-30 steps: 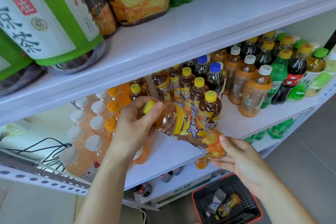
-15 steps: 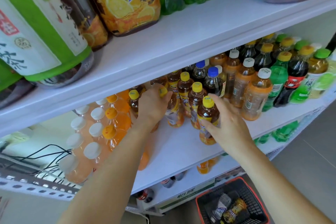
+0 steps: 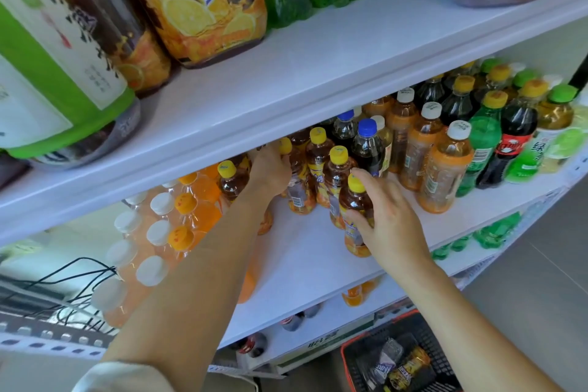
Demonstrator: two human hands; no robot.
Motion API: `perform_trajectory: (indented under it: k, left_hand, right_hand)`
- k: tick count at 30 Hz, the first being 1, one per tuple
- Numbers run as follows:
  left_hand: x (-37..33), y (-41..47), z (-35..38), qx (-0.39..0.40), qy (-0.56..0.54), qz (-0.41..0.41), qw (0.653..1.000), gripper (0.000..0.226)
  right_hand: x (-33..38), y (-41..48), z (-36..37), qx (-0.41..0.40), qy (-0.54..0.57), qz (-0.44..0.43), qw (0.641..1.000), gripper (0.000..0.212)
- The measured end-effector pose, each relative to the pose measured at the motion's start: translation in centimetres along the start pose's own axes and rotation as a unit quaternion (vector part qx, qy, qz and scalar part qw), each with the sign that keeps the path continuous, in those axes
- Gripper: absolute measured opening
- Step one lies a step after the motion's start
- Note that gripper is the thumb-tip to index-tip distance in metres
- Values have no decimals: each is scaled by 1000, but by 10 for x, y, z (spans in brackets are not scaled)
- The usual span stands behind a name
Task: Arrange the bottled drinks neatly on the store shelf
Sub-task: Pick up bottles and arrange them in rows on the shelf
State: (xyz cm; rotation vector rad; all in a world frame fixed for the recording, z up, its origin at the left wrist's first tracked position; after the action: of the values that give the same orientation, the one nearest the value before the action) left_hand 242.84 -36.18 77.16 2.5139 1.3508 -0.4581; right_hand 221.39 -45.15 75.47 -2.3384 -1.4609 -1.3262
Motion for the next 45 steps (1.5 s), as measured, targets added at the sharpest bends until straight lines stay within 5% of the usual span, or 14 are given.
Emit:
perform_trajectory:
  k: [6, 12, 17, 21, 26, 28, 30, 32, 34, 39, 45]
  left_hand:
    - [-6, -42, -61, -145, 261, 32, 954, 40]
    - [36, -54, -36, 63, 411, -24, 909, 39]
    - [19, -71, -25, 43, 353, 56, 933, 52]
    - [5, -93, -3, 69, 322, 101, 939, 34]
    - [-5, -113, -42, -47, 252, 114, 960, 26]
    - [-9, -129, -64, -99, 144, 116, 978, 26]
    - [-14, -145, -80, -131, 31, 107, 985, 26]
    - [-15, -155, -89, -141, -77, 83, 984, 28]
    - [-12, -161, -94, -155, -140, 62, 976, 35]
    - [-4, -166, -84, -100, -278, 26, 955, 41]
    - [-35, -184, -70, 24, -376, 70, 924, 32]
  right_hand:
    - [-7, 0, 0, 2, 20, 12, 1000, 71]
    - [-3, -6, 1, 8, 41, 28, 999, 71]
    - [-1, -19, -7, -32, 31, 45, 998, 67]
    - [4, -35, -26, -99, 50, 30, 993, 59]
    - [15, -64, -40, -140, 111, -23, 984, 40]
    - [3, -73, -28, -89, 180, 39, 979, 32]
    - [-19, -86, 2, 30, 296, 168, 940, 36]
    - [-28, -111, 36, 165, 456, 282, 828, 46]
    - [-21, -130, 44, 218, 577, 319, 719, 54]
    - [-15, -136, 20, 194, 573, 284, 744, 61]
    - [-19, -165, 14, 264, 597, 403, 641, 63]
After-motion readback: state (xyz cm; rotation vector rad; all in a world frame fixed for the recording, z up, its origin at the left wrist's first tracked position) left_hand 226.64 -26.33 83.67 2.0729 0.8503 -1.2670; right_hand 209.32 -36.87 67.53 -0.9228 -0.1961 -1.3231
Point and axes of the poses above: each hand's wrist, its own y-axis towards the middle knuckle, its own z-axis out of the palm, x = y × z, the point moved 10 cm from there along y, towards the middle knuckle, and after that the axes turned 5 degrees about y, right-handed, at the moved point
